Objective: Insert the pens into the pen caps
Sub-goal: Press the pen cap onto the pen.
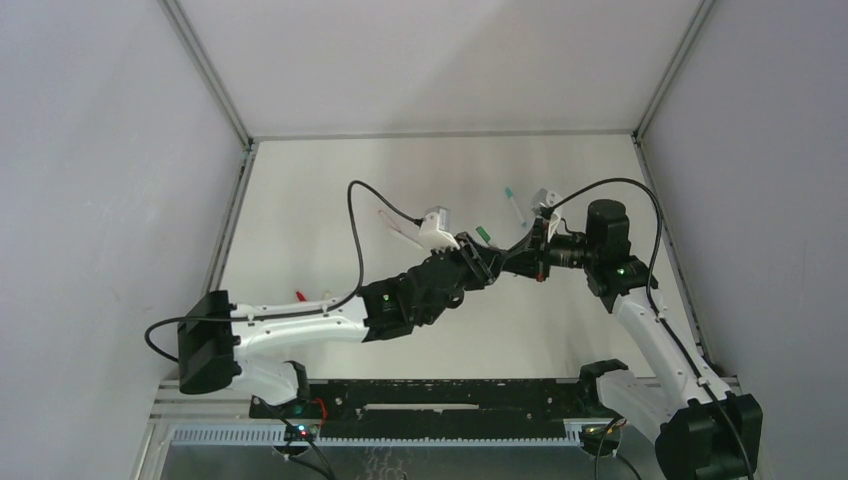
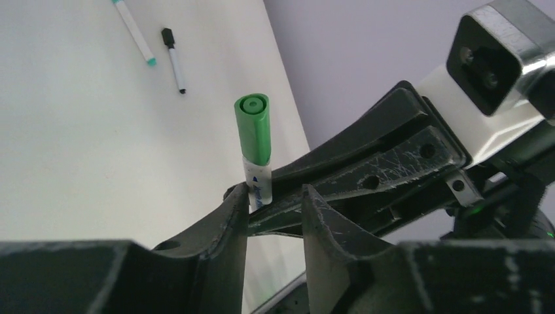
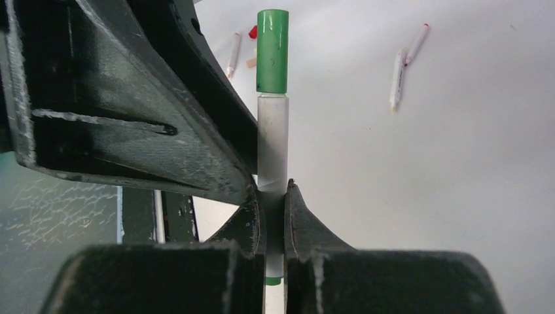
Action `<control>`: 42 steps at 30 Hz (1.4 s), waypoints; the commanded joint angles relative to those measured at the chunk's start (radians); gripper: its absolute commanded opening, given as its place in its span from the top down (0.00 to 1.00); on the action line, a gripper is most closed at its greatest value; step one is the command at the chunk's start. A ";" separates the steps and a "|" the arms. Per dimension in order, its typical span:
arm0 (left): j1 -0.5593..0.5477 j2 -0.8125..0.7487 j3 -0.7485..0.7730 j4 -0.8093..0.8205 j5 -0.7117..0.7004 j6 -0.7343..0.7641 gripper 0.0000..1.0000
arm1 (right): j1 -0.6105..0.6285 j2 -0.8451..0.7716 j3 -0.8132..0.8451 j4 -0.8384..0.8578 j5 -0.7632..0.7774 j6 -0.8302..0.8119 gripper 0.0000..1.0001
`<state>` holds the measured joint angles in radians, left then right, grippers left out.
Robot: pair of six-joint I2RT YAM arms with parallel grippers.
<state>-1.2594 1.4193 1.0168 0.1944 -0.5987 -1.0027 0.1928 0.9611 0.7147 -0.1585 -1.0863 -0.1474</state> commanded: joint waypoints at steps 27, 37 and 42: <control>0.203 -0.598 -0.609 0.619 0.714 0.541 0.00 | -0.037 0.014 0.037 -0.075 -0.312 -0.173 1.00; 0.283 -0.445 -0.561 0.828 0.955 0.555 0.14 | -0.012 0.044 0.037 -0.155 -0.372 -0.312 1.00; 0.322 -0.383 -0.547 0.884 0.977 0.520 0.15 | -0.006 0.045 0.037 -0.167 -0.374 -0.332 1.00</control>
<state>-0.9684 1.0077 0.4286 0.9676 0.3119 -0.4641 0.1783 1.0065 0.7155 -0.3111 -1.4254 -0.4252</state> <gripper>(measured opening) 0.861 0.067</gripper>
